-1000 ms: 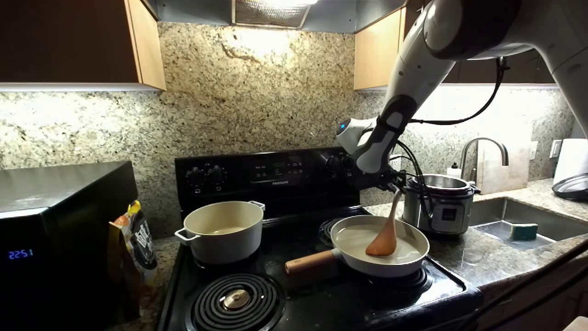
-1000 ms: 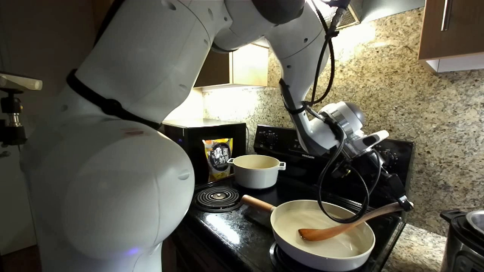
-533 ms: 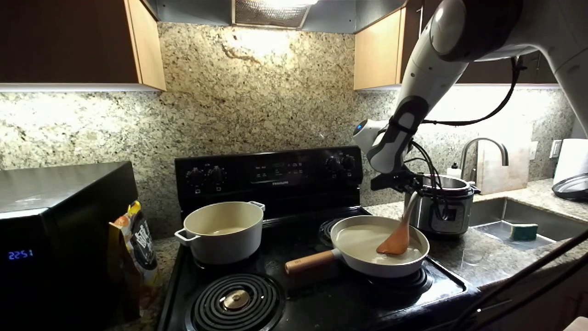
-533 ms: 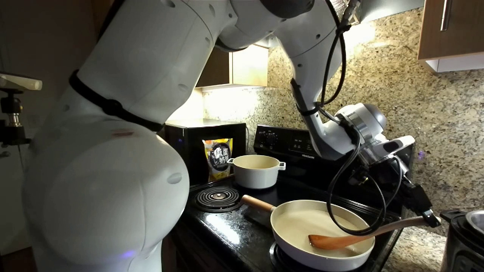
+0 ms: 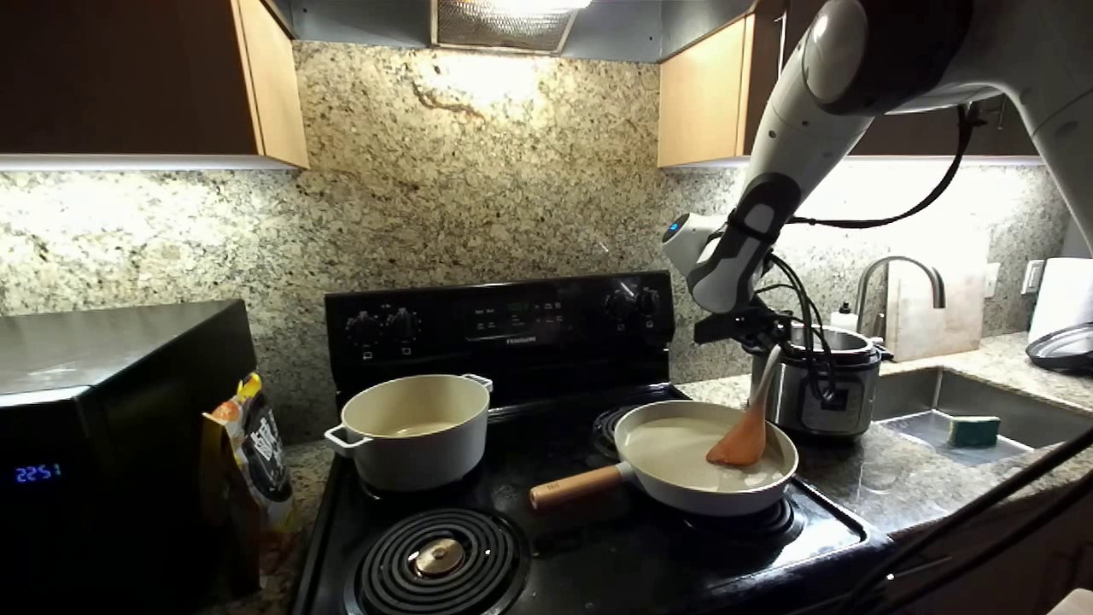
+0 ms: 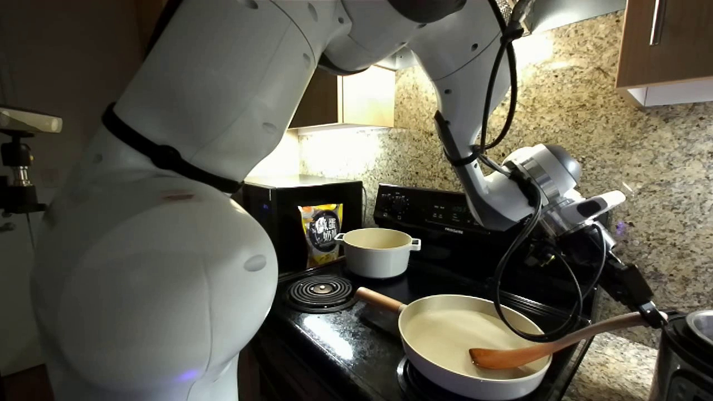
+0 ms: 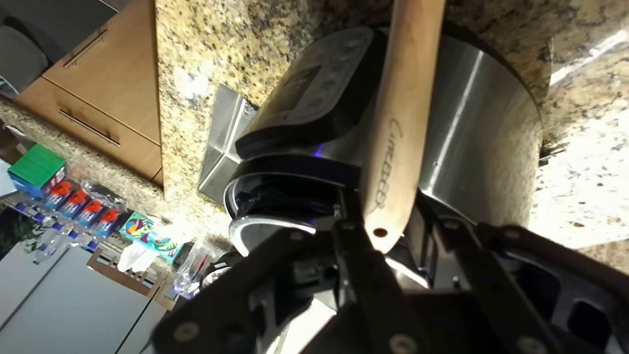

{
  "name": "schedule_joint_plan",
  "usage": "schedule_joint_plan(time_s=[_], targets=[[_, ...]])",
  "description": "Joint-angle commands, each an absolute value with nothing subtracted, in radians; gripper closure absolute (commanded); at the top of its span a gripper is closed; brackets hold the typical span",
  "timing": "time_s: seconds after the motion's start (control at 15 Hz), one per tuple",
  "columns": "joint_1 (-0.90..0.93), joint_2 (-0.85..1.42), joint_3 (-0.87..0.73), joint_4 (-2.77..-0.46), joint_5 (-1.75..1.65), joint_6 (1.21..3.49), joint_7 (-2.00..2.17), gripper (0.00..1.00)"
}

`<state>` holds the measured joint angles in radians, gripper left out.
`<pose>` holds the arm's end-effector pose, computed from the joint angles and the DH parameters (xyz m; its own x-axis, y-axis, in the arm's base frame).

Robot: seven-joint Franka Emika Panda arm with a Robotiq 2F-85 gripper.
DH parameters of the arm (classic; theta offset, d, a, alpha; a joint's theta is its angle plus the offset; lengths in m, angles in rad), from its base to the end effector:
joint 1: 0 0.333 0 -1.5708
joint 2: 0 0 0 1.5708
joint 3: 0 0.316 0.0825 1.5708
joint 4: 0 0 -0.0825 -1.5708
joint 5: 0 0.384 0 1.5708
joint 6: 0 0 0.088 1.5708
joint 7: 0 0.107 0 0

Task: Stir the water in the pan with the spatula

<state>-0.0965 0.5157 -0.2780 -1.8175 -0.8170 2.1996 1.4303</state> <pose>0.5957 -0.2474 0.2666 0.3947 -0.7176 0.5739 -0.9015 -0.1815 0.3930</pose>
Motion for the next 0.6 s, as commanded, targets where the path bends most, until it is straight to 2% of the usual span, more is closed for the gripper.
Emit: schedule_joint_plan(time_s=[0.0,0.53], targets=[[-0.091,0.506,-0.267,-1.784,-0.798,2.163,1.428,0.93],[-0.074,0.519,-0.245,-1.731,-0.809,2.164,1.422,0.93]])
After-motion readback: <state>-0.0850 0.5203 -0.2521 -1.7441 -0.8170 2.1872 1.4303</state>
